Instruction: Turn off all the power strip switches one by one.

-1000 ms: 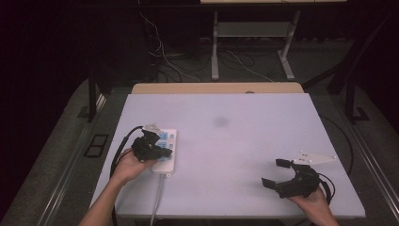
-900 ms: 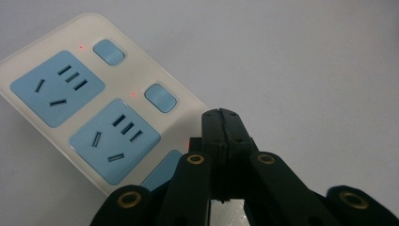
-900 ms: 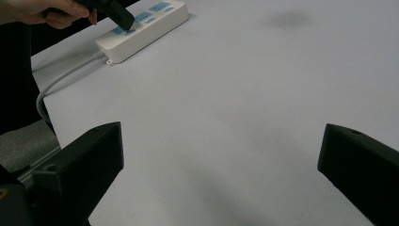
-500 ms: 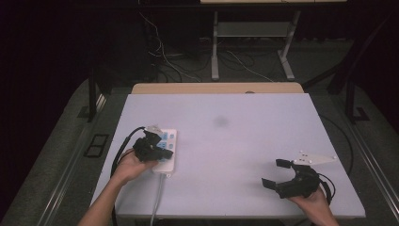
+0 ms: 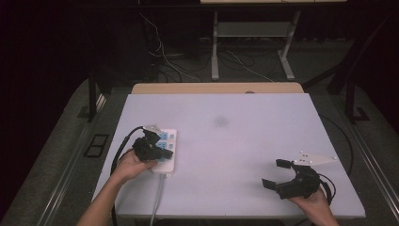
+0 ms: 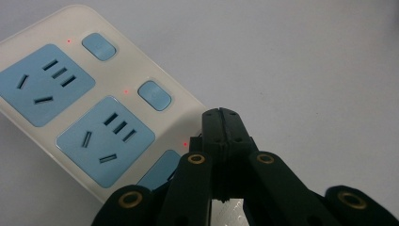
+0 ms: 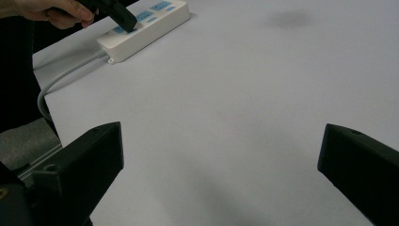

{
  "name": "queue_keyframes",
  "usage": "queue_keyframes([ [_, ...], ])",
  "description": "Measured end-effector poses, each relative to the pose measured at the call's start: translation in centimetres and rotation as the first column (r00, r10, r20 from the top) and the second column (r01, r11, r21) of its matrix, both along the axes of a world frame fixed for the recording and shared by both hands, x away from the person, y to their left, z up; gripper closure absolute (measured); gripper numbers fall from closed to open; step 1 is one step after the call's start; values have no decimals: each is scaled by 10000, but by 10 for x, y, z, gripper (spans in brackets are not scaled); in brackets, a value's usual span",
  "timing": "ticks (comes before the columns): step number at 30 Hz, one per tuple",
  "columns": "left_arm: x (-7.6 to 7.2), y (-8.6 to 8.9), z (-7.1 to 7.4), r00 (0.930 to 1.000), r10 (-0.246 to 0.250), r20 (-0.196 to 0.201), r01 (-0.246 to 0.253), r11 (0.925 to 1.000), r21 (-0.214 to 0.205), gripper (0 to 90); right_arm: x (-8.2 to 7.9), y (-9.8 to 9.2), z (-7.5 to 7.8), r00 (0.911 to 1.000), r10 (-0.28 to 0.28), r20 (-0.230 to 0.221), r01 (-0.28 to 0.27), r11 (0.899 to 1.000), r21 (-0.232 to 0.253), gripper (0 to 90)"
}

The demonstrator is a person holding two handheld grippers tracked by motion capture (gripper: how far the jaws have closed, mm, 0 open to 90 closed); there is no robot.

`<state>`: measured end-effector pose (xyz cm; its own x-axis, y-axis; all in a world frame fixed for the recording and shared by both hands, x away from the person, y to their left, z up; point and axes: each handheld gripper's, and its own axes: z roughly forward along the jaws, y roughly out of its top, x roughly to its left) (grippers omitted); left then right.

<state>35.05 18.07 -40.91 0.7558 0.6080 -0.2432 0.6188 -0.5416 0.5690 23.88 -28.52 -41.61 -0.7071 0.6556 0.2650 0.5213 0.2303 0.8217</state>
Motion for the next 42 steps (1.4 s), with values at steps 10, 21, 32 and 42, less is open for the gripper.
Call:
queue_keyframes([
  [10, -1, 2, -3, 9995, 283, -173, -286, 9993, -225, 897, -1, -2, 1, 10000, -43, 29, 43, 10000, 42, 5],
  [21, -2, 1, -2, 9995, 313, -64, -314, 9994, -136, 895, -1, -3, 1, 9999, -82, 62, 81, 10000, 55, 5],
  [32, -6, 1, -1, 9984, 554, 113, -548, 9975, -453, 894, 0, -4, 1, 9999, -121, 46, 120, 9999, 79, 5],
  [42, -4, 2, 19, 9960, 579, 688, -523, 9954, -806, 894, 0, -6, 1, 9998, -211, 20, 211, 9997, 113, 5],
])
